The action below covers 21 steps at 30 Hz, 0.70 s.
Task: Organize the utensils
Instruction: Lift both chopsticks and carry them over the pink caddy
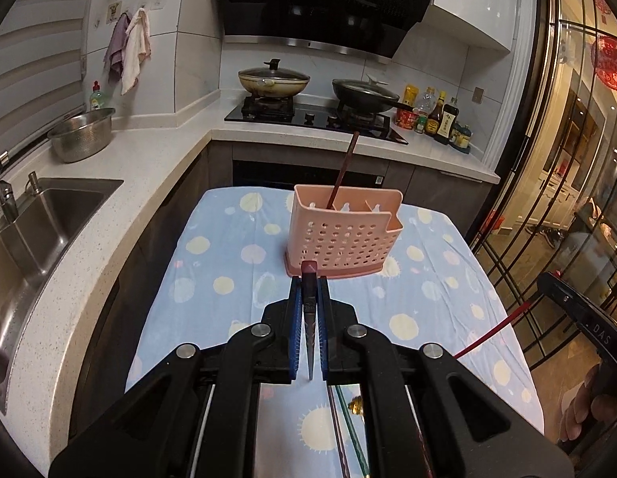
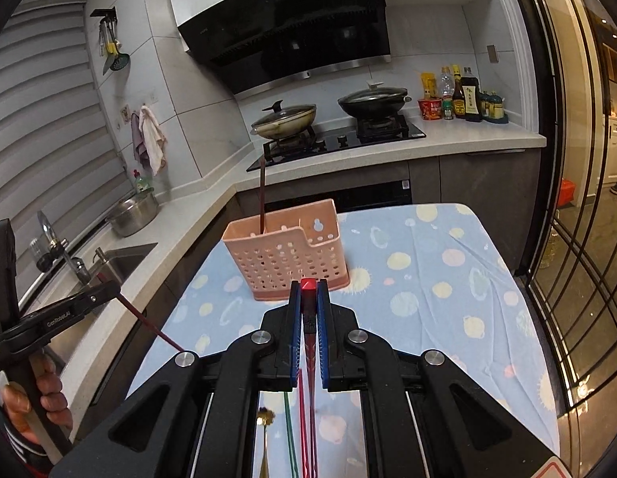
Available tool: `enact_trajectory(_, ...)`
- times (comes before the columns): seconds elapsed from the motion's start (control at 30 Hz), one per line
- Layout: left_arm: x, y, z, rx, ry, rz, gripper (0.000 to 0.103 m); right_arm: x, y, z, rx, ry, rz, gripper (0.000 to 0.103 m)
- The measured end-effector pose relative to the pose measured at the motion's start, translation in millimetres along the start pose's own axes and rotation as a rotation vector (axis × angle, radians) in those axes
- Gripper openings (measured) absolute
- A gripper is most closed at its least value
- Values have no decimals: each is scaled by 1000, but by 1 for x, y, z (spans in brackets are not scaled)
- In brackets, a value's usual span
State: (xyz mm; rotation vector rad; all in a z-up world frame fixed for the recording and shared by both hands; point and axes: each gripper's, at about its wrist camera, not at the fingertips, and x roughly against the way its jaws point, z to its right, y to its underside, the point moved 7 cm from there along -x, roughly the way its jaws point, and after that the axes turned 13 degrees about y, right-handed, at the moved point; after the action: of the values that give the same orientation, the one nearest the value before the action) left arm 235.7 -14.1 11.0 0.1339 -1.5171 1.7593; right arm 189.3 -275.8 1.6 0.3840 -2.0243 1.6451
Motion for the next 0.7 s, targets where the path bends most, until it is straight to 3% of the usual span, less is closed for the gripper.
enact_trajectory(0.47, 0, -154, 14, -89, -25, 241, 7, -29, -151, -24, -34, -12, 240, 7)
enact_trajectory(0.7, -29, -197, 5, -97, -43, 299, 7, -74, -185, -32, -77, 5, 274, 7)
